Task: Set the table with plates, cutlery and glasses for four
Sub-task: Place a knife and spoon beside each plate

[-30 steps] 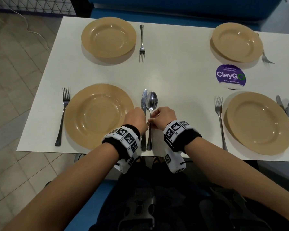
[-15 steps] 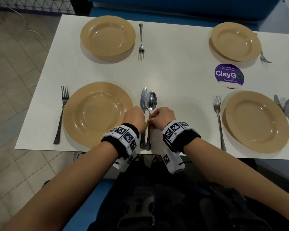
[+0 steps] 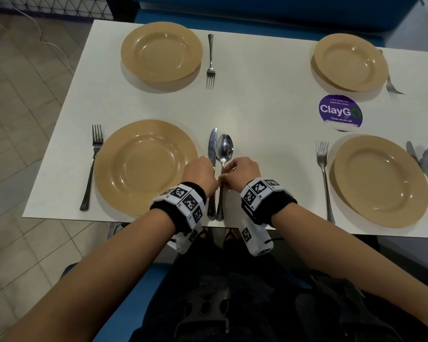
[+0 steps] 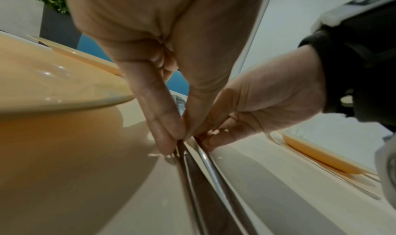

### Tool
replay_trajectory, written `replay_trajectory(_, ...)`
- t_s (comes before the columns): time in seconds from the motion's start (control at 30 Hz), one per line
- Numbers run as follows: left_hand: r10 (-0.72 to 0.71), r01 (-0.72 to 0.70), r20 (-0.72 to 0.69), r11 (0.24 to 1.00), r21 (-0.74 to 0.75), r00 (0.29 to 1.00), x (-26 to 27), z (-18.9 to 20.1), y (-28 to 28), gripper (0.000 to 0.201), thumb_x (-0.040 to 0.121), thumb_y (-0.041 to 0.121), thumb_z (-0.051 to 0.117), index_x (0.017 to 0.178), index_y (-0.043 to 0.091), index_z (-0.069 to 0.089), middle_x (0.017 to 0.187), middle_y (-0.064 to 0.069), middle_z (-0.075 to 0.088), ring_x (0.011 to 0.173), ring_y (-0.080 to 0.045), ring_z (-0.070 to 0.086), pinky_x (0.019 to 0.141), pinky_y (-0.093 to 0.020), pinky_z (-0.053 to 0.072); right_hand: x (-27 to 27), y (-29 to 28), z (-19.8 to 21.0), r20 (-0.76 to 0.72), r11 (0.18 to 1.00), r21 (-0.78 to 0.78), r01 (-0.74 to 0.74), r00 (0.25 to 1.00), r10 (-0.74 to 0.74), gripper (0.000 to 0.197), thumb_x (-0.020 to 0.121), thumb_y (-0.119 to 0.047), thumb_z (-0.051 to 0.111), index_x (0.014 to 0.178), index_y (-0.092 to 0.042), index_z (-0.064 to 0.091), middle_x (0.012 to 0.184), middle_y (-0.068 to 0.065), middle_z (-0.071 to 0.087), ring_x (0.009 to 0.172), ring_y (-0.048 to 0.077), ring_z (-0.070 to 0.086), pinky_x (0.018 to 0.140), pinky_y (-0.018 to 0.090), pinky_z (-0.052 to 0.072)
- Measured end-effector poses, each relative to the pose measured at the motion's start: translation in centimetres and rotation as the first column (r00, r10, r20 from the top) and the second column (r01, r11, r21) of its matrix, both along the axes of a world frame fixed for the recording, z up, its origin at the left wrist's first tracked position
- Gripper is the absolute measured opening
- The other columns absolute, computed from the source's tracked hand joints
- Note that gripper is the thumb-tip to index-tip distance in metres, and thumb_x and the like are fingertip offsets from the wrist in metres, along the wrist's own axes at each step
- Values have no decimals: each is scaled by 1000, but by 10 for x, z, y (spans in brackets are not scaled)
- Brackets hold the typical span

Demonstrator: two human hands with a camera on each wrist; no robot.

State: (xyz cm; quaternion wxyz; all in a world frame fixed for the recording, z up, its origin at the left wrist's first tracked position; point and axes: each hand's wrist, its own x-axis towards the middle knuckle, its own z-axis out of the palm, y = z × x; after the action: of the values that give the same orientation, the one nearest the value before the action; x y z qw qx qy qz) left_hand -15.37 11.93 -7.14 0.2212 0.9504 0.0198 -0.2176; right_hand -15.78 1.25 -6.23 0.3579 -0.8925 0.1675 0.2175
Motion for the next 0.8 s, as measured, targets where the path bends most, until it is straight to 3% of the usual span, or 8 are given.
replay_trajectory(0.07, 3, -3, -2, 1000, 0, 1000, 1, 0, 0, 24, 83, 12, 64, 105, 4, 57, 104, -11, 63, 100, -28, 60, 81, -32, 48, 1, 1, -1, -3, 1000, 4, 2, 1000, -2, 34, 77, -10, 73, 54, -20, 50, 90, 12, 72, 88, 25, 68, 83, 36, 56)
replay_trajectory(0.47, -1, 1, -5, 1000, 6, 1000, 1, -1, 1, 27, 83, 14, 65, 106, 4, 57, 105, -12, 63, 100, -28, 60, 83, -33, 50, 3, 0, -9, -9, 1000, 26, 7, 1000, -6, 31, 73, -10, 74, 56, -21, 51, 84, 13, 73, 83, 26, 70, 82, 37, 57)
replay_trajectory(0.53, -13, 13, -15, 1000, 13, 1000, 2, -1, 0, 24, 83, 16, 66, 102, 5, 57, 102, -11, 63, 99, -27, 61, 80, -32, 50, 3, 0, -11, -6, 999, 31, 6, 1000, -6, 30, 74, -10, 74, 56, -21, 52, 83, 13, 73, 82, 27, 70, 82, 38, 57)
replay_trajectory(0.67, -39, 40, -18, 998, 45, 999, 5, 3, 0, 20, 82, 24, 68, 77, 13, 51, 82, -6, 58, 91, -26, 62, 66, -29, 41, 5, -3, -12, -5, 998, 57, 18, 1000, -18, 31, 75, -11, 74, 55, -19, 52, 85, 15, 73, 81, 29, 70, 80, 41, 57)
replay_trajectory(0.8, -48, 48, 2, 998, 26, 999, 15, 16, 1, 12, 84, 20, 65, 82, 13, 55, 94, -10, 62, 91, -24, 58, 72, -29, 43, 13, -10, -10, -23, 994, 102, 44, 999, -42, 25, 77, -12, 73, 63, -18, 54, 81, 14, 70, 63, 23, 66, 75, 35, 59)
